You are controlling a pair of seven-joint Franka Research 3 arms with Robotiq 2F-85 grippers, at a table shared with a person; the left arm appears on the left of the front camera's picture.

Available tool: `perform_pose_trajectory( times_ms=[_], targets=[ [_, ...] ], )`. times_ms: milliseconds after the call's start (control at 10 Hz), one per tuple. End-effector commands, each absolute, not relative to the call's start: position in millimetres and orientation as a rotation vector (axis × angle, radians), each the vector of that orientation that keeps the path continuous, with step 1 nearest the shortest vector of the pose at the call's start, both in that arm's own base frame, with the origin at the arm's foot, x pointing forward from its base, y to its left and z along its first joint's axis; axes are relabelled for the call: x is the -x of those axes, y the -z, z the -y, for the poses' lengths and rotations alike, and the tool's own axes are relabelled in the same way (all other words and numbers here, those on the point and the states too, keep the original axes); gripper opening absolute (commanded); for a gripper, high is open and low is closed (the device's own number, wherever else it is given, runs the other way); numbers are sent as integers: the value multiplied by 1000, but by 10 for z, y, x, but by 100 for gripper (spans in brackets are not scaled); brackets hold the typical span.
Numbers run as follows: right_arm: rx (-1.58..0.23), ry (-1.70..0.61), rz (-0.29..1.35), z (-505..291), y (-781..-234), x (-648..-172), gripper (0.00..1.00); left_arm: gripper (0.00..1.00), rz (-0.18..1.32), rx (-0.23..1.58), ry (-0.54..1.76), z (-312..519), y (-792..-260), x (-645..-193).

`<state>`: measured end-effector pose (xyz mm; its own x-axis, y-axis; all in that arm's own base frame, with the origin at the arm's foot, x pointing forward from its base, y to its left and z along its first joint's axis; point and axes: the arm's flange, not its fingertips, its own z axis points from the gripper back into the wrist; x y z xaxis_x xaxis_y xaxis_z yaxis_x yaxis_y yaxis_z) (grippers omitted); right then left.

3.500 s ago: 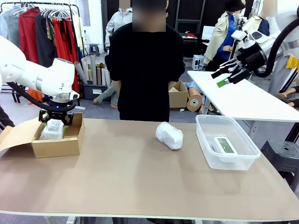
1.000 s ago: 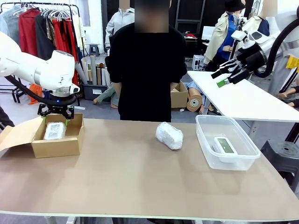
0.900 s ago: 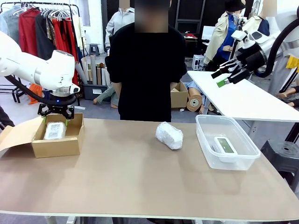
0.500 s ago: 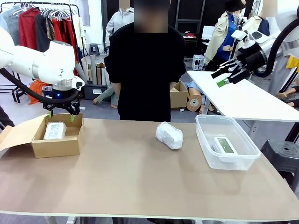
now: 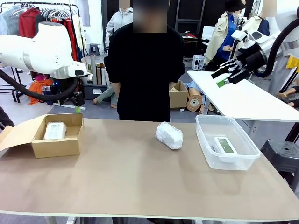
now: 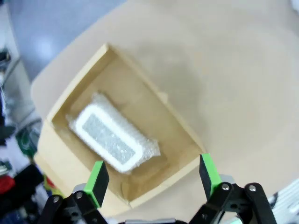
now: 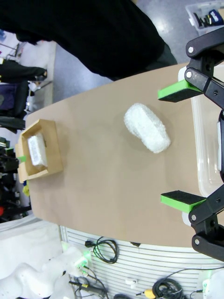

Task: Separate and place wrapped and unwrapped clocks.
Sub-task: Pick up the Digital clock indicated by the person.

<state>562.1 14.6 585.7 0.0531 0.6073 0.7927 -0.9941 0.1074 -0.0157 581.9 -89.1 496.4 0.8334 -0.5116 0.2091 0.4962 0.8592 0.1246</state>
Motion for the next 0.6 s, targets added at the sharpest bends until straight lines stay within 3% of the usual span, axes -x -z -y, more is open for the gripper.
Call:
perform_pose_trajectory(
  times_ms=[0, 200, 400, 500],
  targets=[
    [-648, -1365, 751, -143, -5874, -5608, 100, 100, 320, 61, 767, 744, -4983, -5718],
    [-648, -1365, 751, -143, -5874, -5608, 100, 100, 456, 143, 975, 778, -5115, -5671],
    [-648, -1365, 751, -143, -5874, -5608, 100, 100, 357, 253, 1106, 809, -5290, -5684],
    [-648, -1365, 751, -143, -5874, -5608, 100, 100, 422, 275, 1198, 817, -5334, -5675]
  ],
)
